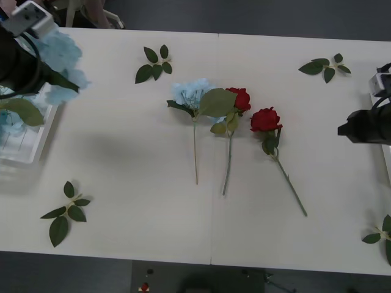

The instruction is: Put the red flowers into the right box and the blue flowers into the left box

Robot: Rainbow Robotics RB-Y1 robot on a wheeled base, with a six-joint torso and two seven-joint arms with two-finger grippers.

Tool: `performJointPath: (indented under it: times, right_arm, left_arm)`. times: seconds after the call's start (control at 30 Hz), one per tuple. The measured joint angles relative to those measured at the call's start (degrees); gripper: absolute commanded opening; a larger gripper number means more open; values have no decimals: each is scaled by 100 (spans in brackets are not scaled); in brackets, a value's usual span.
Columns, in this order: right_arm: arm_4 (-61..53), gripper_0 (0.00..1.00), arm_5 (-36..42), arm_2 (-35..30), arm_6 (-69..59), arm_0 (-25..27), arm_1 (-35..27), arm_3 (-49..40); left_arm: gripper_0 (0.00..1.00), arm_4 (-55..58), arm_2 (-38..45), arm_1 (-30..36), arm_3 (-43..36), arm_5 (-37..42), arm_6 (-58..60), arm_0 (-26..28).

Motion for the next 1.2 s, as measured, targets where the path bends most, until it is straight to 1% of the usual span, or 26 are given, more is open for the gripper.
performJointPath:
  times: [0.03,0.1,0.2,0.3,0.4,0.5,0.63,0.67,0.7,0.73,0.77,0.8,0.83,0.93,1.03,1.13,1.2]
  right_arm:
    - [178,75,141,126,-20,-39,149,-94]
    - [590,75,262,345,-19,-109,489,-174]
    - [1200,75,373,602,-20,-167,1082,-137]
    - [1621,75,331,806,-20,-168,1535,30]
    - [1921,75,177,1093,-20,-242,1813,271]
    - [2105,75,46,1473,-20,-491,1992,584]
    - [2312,75,-222,1861,-20,-893,2323,1306]
    - [2339,75,-280,1907,-20,-974,2414,1476]
    - [2360,75,-318,1942,-20,-1043,2515,1646]
    - [2383,75,-356,1964,-20,-1105,2609,1791]
    - [2408,75,-407,1981,-20,-1160,2702,1935]
    - [2426,75,-467,1989,-20,-1210,2791,2073]
    - [2433,75,-515,1991,-20,-1259,2877,2202]
    - [2438,75,-528,1991,-18,-1388,3087,2536]
    - [2544,75,-544,2028,-14,-1496,3236,2803]
    - [2608,75,-783,2209,-12,-1601,3306,3068]
    - [2608,75,-905,2313,-9,-1698,3310,3170]
  left_arm:
    - [0,-377,-5,161,81,13,-344,0]
    - [0,-1080,-73,285,338,8,-820,-2]
    - [0,-1758,-193,109,990,-127,-830,-3]
    - [0,-1959,-221,-298,1797,-353,-830,-3]
    - [0,-2007,-221,-674,2569,-611,-830,-2]
    - [0,-2492,-221,-936,3237,-919,-829,-2]
    - [0,-2698,-221,-1036,4023,-1716,-825,-1]
    - [5,-2701,-221,-1035,4184,-1879,-825,-1]
    - [13,-2716,-221,-1035,4332,-2028,-825,-1]
    - [32,-2740,-221,-1035,4475,-2190,-825,-1]
    - [44,-2762,-221,-1035,4601,-2333,-825,-1]
    - [55,-2768,-221,-1035,4713,-2457,-825,-1]
    - [63,-2767,-221,-1035,4780,-2541,-825,-1]
    - [74,-2766,-221,-1035,4830,-2645,-825,-1]
    - [80,-2700,-221,-1035,4795,-2665,-825,-1]
    - [87,-2445,-221,-1035,4741,-2665,-825,-1]
    - [88,-2183,-221,-1031,4663,-2664,-825,-1]
